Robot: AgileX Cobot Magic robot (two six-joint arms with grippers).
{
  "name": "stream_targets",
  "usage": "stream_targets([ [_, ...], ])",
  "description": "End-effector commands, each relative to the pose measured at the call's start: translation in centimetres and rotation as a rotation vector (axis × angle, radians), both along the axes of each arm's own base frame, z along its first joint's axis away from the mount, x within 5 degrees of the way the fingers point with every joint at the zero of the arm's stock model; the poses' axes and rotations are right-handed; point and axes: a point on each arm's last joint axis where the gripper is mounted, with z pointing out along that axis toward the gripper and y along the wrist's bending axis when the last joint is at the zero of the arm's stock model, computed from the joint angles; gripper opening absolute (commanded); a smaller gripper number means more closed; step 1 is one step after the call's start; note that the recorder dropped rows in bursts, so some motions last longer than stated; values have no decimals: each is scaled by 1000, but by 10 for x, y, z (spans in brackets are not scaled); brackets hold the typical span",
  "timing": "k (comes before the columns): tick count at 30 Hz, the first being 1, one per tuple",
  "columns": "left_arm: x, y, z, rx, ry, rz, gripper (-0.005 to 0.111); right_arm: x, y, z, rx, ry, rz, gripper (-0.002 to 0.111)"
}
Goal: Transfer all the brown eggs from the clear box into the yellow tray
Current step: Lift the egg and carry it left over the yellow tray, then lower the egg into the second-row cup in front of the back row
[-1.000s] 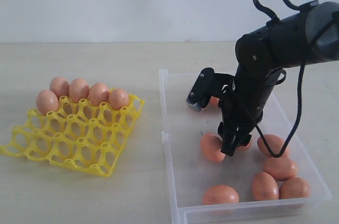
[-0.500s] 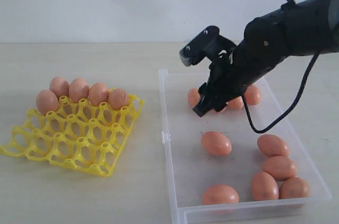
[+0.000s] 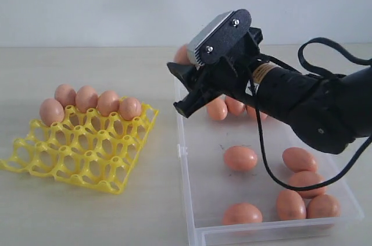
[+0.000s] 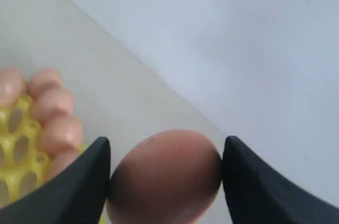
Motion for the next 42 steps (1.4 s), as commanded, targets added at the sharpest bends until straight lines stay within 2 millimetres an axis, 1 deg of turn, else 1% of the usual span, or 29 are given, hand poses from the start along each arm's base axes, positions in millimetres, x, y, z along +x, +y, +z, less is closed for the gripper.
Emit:
stream_targets([
  [1,0,0,2,-2,-6,-5,4,-9,14,10,186,-156,182,0],
  [3,0,0,2,-2,-6,-5,4,-8,19,7,201,-171,229,0],
  [6,0,0,2,-2,-6,-5,4,-3,31,-1,185,-139,313,0],
  [12,0,0,2,-2,-6,-5,4,11,59,-16,164,-98,501,0],
  [17,0,0,2,-2,-6,-5,4,25,80,-24,125,-133,611,0],
  [20,0,0,2,-2,-6,-5,4,29,94,-32,83,-142,618,0],
  [24,0,0,2,-2,-6,-5,4,32,117,-48,-98,-166,594,0],
  [27,0,0,2,-2,-6,-5,4,35,133,-57,-158,-182,595,0],
  [32,0,0,2,-2,-6,-5,4,49,148,-66,-100,-161,593,0],
  [37,0,0,2,-2,-6,-5,4,57,158,-73,-57,-171,606,0],
  [42,0,0,2,-2,-6,-5,4,66,165,-84,-51,-177,609,0],
])
